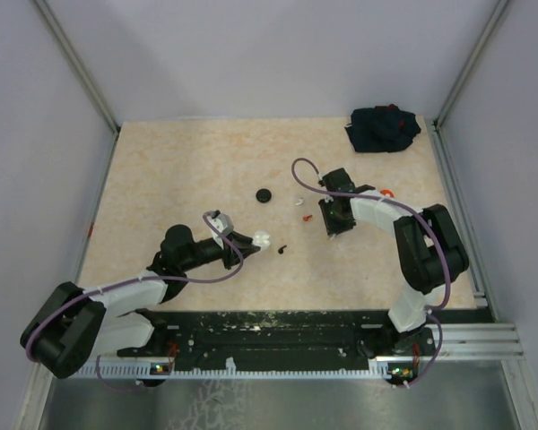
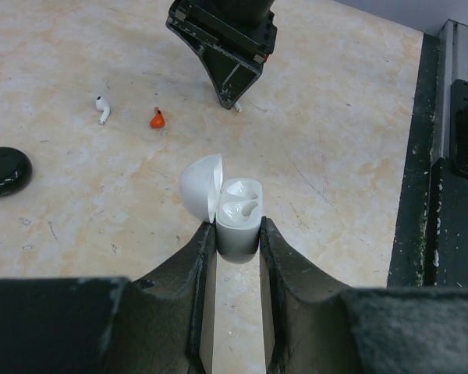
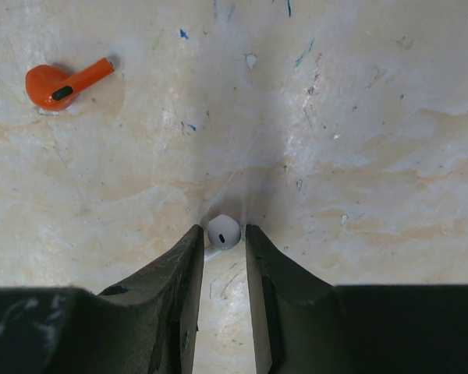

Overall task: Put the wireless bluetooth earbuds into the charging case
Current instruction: Pick up the earbud from the center of the board, then place the earbud in the charging case, then pick up the earbud from the center of the board.

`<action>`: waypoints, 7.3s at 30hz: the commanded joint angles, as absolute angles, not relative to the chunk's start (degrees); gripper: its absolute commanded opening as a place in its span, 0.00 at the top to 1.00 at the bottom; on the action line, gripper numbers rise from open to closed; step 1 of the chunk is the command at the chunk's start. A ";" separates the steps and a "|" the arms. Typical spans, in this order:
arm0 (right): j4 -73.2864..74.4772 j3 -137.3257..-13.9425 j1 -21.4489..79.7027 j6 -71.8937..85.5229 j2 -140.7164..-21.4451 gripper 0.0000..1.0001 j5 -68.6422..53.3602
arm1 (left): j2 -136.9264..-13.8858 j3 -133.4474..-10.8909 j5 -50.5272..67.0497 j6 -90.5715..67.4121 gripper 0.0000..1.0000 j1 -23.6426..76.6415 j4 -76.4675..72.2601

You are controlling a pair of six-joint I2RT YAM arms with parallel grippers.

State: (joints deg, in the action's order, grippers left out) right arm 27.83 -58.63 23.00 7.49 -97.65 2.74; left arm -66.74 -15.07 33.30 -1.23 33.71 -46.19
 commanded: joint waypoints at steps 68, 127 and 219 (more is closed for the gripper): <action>2.79 -63.18 63.99 -12.10 -72.17 0.83 32.29 | -67.56 -17.67 8.26 -2.57 0.99 44.16 -68.06; 33.28 -84.54 65.80 12.14 -88.02 0.78 37.97 | -66.40 -16.50 2.79 -0.58 1.00 45.08 -68.92; 16.33 -75.64 29.36 11.88 -104.71 0.58 10.70 | -67.23 -10.25 31.49 -12.96 1.00 22.84 -63.74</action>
